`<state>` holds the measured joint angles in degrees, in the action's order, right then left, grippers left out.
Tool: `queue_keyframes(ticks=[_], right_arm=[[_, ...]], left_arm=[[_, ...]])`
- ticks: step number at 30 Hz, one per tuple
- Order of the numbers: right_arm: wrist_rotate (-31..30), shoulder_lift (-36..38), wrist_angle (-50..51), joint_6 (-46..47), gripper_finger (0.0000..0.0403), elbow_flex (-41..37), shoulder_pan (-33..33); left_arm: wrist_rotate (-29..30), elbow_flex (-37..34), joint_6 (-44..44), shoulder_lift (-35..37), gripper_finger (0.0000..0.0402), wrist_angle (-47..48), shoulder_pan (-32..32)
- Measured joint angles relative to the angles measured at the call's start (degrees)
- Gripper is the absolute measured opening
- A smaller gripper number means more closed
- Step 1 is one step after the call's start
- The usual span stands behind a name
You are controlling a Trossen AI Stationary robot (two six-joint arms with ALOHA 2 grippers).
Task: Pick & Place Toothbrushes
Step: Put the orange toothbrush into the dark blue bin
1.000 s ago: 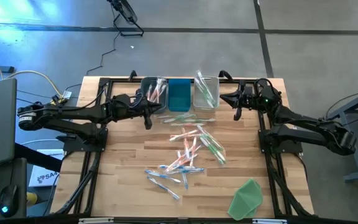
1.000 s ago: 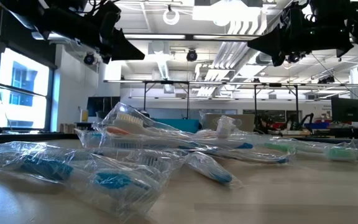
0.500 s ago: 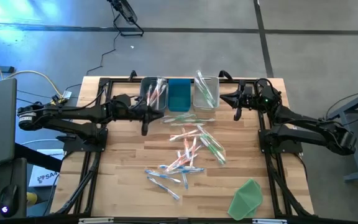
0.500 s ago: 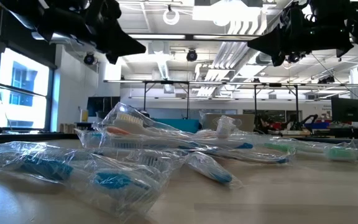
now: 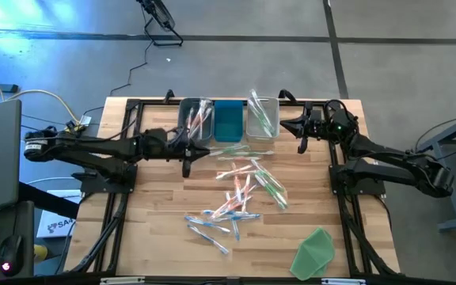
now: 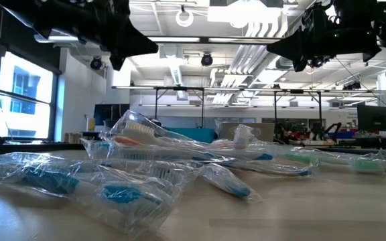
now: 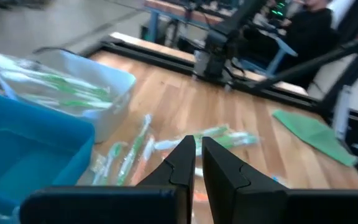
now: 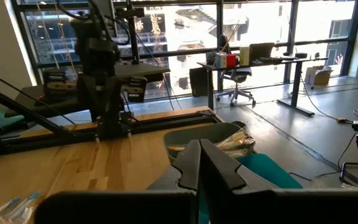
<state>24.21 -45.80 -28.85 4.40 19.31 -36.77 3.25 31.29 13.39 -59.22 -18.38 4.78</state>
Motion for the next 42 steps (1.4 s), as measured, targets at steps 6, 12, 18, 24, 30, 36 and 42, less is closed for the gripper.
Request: queue_keyframes(ticks=[6,12,18,24,30,36,42], right_arm=[[0.0,0.0,0.98,-0.12,0.0002,0.0,0.02],[-0.02,0.0,1.53,-0.15,0.0002,0.02,0.02],[-0.02,0.0,1.65,-0.15,0.0002,0.02,0.0],[-0.02,0.0,2.08,-0.15,0.0002,0.02,0.02],[-0.09,0.0,2.52,-0.17,0.0003,0.02,0.02],[-0.14,0.0,2.95,-0.17,0.0003,0.02,0.0],[-0.22,0.0,3.07,-0.17,0.0003,0.02,0.02]], left_arm=[[17.85,1.85,2.37,-1.97,0.0025,0.56,-11.76],[27.62,6.33,5.26,-7.23,0.0025,0.97,-19.49],[27.97,11.45,6.81,-12.32,0.0025,3.64,-21.8],[27.93,17.34,7.98,-16.5,0.0025,9.31,-21.69],[27.7,20.6,9.0,-18.47,0.0025,12.97,-21.71],[27.34,20.79,9.88,-18.57,0.0025,14.42,-21.71],[27.34,20.79,12.61,-18.58,0.0025,16.88,-21.71]])
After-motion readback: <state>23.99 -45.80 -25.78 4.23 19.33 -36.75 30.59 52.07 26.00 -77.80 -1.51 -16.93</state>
